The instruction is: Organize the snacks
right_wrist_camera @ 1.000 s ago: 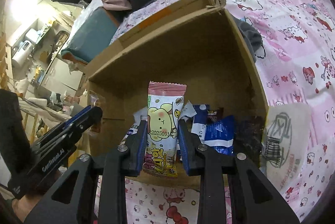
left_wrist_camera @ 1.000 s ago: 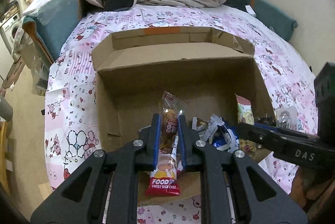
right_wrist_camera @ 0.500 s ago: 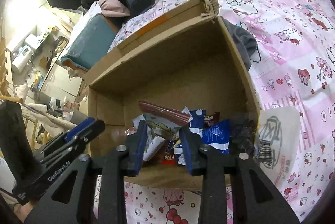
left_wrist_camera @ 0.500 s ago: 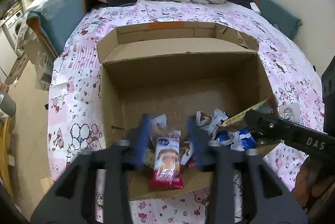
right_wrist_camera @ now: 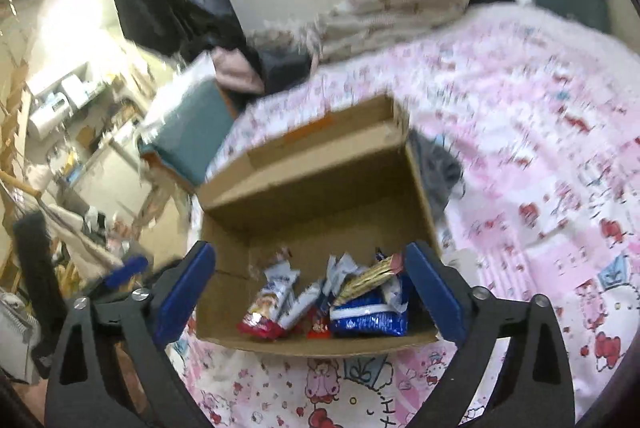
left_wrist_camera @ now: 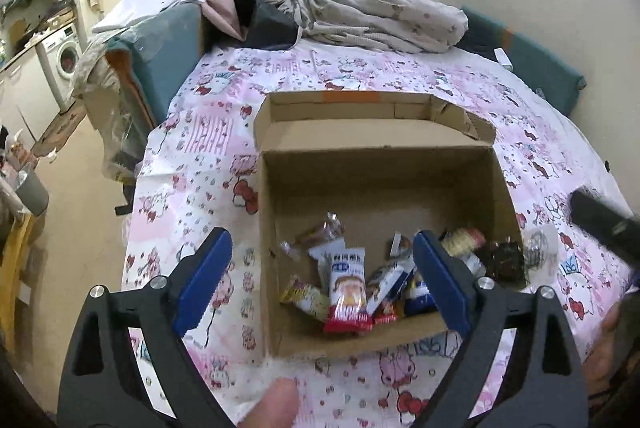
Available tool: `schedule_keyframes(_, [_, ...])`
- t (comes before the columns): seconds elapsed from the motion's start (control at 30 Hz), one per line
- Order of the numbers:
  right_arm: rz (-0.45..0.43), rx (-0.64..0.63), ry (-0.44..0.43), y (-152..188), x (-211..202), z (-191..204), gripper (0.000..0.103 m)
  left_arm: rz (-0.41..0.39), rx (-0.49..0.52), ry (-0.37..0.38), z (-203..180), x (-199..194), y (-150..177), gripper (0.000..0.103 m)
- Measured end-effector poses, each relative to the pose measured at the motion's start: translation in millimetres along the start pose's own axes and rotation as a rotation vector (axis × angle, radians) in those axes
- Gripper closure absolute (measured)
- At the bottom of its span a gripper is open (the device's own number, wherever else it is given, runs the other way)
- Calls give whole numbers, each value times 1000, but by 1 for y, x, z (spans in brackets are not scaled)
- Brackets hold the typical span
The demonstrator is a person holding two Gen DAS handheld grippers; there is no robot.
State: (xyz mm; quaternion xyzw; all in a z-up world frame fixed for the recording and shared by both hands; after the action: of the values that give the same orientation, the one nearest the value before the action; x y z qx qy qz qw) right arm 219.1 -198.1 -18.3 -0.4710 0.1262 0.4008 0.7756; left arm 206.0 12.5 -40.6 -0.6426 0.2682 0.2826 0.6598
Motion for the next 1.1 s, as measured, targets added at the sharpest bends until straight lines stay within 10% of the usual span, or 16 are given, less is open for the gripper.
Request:
schedule_keyframes(0.67, [-63,-170,174,58,-56,10,2,-129,28,-51,-1,-87,45,0])
schedule_keyframes(1.1, [-30,-175,206,66,-37,9,2,-106,-3,-49,1,-78,50,0])
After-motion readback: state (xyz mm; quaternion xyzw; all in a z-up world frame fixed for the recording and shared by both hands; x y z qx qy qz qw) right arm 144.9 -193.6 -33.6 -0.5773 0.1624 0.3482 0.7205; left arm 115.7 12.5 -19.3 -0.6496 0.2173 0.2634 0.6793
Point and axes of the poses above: each gripper's, at about its wrist camera, not at the fingertips, and x roughly the way its jaws point, z to its left, y to its underside, the point moved 8 cm from there along x, roughly the way its jaws point, and after that the axes turned 8 degrees about x, right-handed, at the moved point
